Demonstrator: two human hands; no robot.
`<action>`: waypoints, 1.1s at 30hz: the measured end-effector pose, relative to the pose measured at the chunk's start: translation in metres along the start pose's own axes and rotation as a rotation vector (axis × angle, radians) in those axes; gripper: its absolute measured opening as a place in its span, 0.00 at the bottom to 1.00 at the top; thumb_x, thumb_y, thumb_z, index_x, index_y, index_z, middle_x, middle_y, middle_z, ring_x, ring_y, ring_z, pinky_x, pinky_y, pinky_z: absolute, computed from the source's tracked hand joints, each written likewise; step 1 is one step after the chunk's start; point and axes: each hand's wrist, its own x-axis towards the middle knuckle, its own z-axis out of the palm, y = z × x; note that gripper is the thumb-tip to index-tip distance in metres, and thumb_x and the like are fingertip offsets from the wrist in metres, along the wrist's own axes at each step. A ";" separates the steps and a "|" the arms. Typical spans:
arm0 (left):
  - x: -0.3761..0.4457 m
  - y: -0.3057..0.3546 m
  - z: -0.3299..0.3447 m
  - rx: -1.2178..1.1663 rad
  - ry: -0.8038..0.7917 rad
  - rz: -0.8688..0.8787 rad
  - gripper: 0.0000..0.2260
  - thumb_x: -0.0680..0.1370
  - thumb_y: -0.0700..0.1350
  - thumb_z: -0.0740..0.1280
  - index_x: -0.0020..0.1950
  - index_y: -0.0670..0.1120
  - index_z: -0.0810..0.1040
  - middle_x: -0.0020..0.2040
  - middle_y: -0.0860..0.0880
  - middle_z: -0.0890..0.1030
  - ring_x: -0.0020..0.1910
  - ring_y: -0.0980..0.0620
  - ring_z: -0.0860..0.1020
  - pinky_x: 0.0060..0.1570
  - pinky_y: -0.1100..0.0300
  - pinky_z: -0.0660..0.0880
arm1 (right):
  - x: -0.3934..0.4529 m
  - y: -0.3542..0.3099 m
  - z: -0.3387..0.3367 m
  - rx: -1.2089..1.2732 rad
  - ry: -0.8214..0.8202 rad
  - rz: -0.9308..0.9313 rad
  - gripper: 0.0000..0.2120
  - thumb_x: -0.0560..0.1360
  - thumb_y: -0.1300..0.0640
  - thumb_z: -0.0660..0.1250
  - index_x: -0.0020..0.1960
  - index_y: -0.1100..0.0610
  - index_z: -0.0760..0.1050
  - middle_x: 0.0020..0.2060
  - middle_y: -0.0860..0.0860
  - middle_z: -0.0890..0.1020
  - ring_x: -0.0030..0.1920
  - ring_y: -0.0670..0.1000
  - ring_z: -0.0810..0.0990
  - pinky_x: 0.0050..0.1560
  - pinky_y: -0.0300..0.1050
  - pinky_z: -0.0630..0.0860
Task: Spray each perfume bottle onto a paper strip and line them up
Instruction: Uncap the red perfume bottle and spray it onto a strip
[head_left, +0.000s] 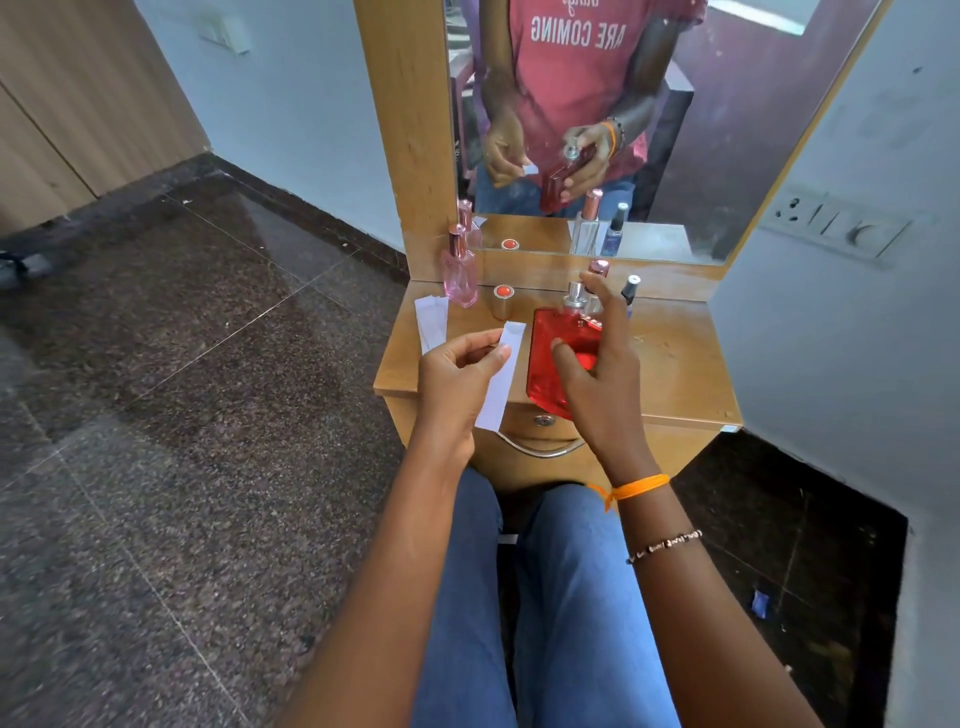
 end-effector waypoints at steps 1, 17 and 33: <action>0.000 0.001 -0.001 -0.007 0.008 0.015 0.09 0.73 0.36 0.69 0.53 0.42 0.81 0.44 0.51 0.82 0.45 0.56 0.79 0.45 0.69 0.77 | 0.002 0.001 0.004 0.015 -0.003 -0.016 0.30 0.70 0.66 0.61 0.69 0.50 0.63 0.63 0.51 0.74 0.55 0.54 0.77 0.57 0.54 0.76; -0.012 0.010 0.003 -0.074 0.023 0.141 0.10 0.75 0.37 0.67 0.45 0.52 0.80 0.42 0.53 0.81 0.42 0.60 0.78 0.43 0.68 0.75 | -0.011 -0.008 0.015 -0.106 0.122 -0.142 0.24 0.74 0.65 0.65 0.67 0.58 0.62 0.57 0.55 0.74 0.58 0.54 0.74 0.58 0.53 0.74; -0.039 -0.020 0.065 0.164 -0.326 -0.006 0.10 0.77 0.41 0.66 0.58 0.47 0.79 0.53 0.48 0.83 0.49 0.59 0.78 0.50 0.68 0.76 | -0.001 0.048 -0.071 0.045 0.287 0.362 0.09 0.70 0.63 0.71 0.44 0.54 0.73 0.39 0.55 0.81 0.40 0.52 0.81 0.37 0.38 0.76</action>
